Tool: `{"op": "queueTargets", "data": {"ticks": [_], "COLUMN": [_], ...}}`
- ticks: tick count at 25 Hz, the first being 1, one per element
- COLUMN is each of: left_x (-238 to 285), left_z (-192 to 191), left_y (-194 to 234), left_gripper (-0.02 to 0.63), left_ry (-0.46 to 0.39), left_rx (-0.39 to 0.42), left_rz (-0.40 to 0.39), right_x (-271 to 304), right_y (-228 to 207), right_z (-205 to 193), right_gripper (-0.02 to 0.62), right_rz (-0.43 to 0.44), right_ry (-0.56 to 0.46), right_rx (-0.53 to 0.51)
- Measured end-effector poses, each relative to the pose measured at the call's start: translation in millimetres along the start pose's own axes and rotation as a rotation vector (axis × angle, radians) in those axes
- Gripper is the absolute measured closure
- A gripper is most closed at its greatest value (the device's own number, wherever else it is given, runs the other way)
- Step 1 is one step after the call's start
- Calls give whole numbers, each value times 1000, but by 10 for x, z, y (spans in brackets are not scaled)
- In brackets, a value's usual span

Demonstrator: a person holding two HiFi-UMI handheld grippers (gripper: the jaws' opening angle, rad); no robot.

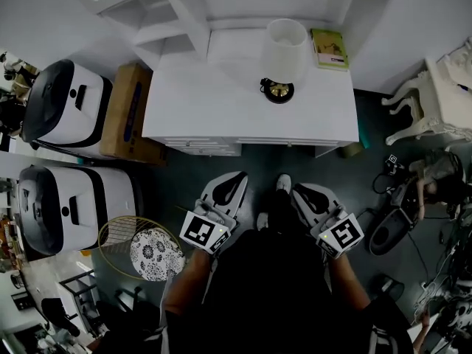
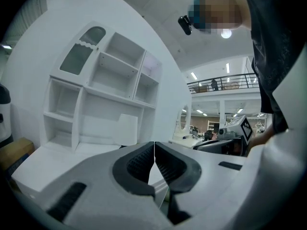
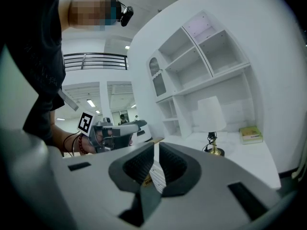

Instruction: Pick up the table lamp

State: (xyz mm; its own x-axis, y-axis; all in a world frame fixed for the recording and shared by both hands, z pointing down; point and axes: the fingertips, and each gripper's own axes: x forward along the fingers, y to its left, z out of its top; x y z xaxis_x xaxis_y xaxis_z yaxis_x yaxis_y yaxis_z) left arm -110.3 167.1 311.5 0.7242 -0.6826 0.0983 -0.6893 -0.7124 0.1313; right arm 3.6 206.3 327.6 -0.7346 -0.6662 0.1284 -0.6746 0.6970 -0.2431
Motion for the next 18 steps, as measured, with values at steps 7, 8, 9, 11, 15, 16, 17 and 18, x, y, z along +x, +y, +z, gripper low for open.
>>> {"op": "queueTargets", "data": {"ticks": [7,8,9,11,15,16,17,18], "left_x": [467,537,606,733,967,1022,1074,1124], "left_z": [49,59,65,68,100,110,119,125], "left_y": [233,256,278,327,401,416,434,456], "left_gripper": [588,588,588,588,588,588,588,588], "left_ry": [19,21,23,30,39,40,42,44], "left_rx": [1,4,7,10,9,9,7,6], "left_rz": [-3,-4,-5,-5,-8,-9,-8,-7], "right_x": [204,223,242,283,375,395,420,449], "right_y": [-519,-598,-675,-812,-1041,-1099,-1156,-1211], "right_z": [109,114,119,133,195,196,197,203], "right_gripper": [546,546,546,546,546,546,546,546], "right_rz": [-8,-13,-15,-13,-2,0,3,6], "right_ry": [4,10,14,17,15,19,22,24], "right_rx": [27,26,27,39,47,48,49,49]}}
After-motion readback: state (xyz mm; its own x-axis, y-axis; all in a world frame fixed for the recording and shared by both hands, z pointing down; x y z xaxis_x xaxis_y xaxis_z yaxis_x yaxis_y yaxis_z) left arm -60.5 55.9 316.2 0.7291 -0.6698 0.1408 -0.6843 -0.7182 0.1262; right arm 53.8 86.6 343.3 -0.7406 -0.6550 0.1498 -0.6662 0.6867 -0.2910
